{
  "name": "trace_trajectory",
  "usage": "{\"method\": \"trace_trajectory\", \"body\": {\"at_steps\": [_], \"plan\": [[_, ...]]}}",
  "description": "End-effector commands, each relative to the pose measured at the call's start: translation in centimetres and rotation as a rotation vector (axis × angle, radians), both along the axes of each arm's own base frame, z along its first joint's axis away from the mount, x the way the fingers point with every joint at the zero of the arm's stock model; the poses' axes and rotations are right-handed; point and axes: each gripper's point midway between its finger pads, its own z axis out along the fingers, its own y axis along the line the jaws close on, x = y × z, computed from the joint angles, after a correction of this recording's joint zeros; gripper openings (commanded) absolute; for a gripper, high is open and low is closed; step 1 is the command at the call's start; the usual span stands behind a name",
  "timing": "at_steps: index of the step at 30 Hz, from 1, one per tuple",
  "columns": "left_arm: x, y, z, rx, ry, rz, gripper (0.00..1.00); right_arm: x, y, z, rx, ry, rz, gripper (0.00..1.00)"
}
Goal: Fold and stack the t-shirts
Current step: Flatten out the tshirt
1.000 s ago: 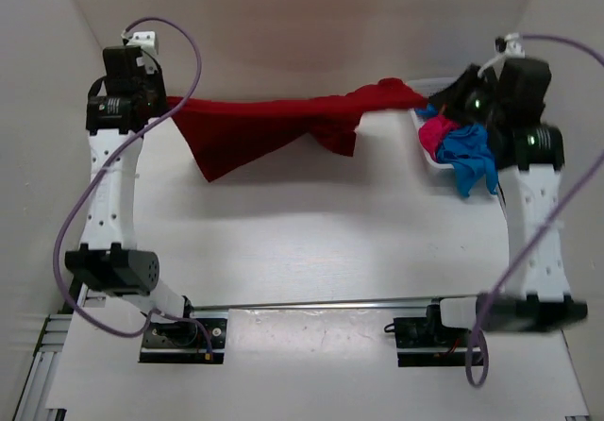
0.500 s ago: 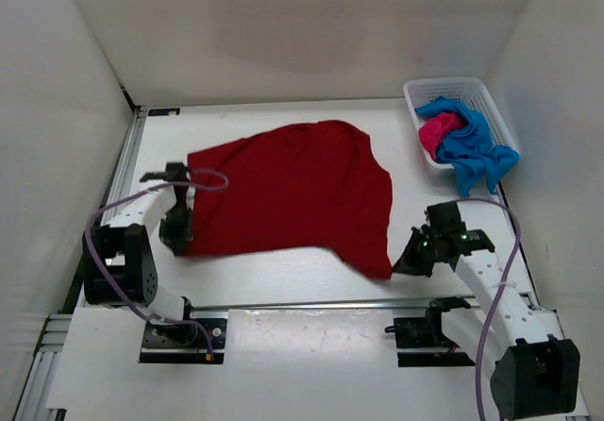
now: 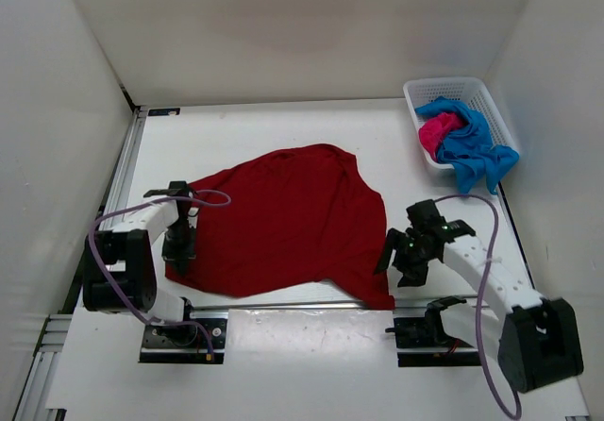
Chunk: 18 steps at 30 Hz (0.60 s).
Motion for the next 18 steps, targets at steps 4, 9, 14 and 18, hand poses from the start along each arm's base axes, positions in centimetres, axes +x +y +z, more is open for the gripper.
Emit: {"method": "trace_trajectory", "body": {"at_steps": [4, 9, 14, 18], "plan": [[1.6, 0.0, 1.7, 0.002, -0.105, -0.003, 0.1, -2.0, 0.1, -2.0, -0.092, 0.138, 0.055, 0.77], [1.9, 0.3, 2.4, 0.021, -0.147, -0.003, 0.1, -5.2, 0.8, -3.6, -0.088, 0.259, 0.091, 0.77], [3.1, 0.5, 3.8, 0.034, -0.195, -0.003, 0.1, -2.8, 2.4, -3.0, -0.067, 0.177, 0.145, 0.25], [5.5, 1.8, 7.8, 0.102, -0.367, 0.015, 0.1, 2.5, 1.6, 2.0, -0.165, -0.083, 0.132, 0.0]]}}
